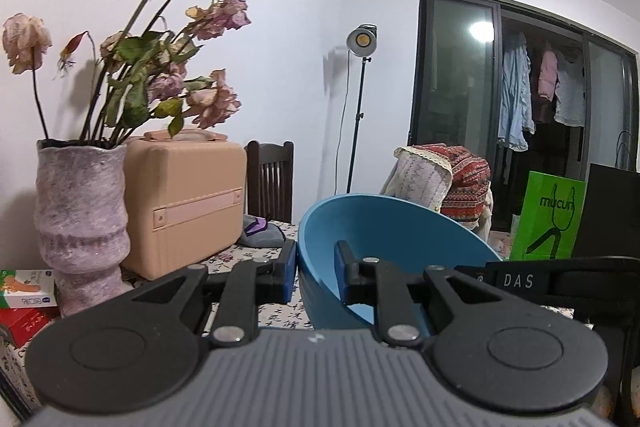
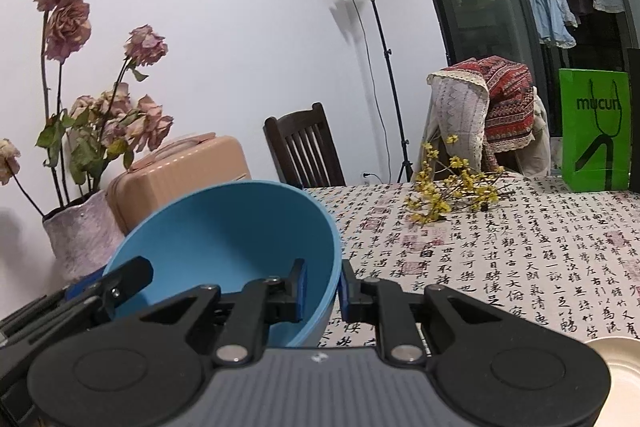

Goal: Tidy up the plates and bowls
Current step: 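Carry the bowl with both grippers toward the vase and pink suitcase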

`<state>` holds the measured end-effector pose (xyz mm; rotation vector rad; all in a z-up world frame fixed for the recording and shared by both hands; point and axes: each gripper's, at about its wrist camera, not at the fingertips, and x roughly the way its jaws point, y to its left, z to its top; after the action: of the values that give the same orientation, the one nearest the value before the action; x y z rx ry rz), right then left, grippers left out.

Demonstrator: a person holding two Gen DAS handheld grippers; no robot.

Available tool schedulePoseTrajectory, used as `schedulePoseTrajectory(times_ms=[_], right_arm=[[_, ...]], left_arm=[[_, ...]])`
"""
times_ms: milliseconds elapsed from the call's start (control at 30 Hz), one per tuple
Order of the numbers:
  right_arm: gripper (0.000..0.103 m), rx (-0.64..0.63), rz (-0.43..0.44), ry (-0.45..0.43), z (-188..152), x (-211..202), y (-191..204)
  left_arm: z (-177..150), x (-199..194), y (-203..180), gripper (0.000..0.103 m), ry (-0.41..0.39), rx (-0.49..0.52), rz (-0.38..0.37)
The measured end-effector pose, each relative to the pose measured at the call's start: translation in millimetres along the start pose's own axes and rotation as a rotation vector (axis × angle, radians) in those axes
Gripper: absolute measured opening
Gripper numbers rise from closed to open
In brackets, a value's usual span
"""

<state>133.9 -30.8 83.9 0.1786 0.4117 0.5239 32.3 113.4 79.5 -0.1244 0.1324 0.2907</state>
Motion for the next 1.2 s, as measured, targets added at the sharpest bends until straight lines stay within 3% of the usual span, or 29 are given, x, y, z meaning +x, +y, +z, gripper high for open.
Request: schedulePoseTrajectory(times_ms=[1200], right_arm=[[0.016,-0.044,0.067,0.101,-22.0,43.7,44.4]], left_arm=[[-21.7,5.5,50.1,0.020,0.051,-0.053,0.080]])
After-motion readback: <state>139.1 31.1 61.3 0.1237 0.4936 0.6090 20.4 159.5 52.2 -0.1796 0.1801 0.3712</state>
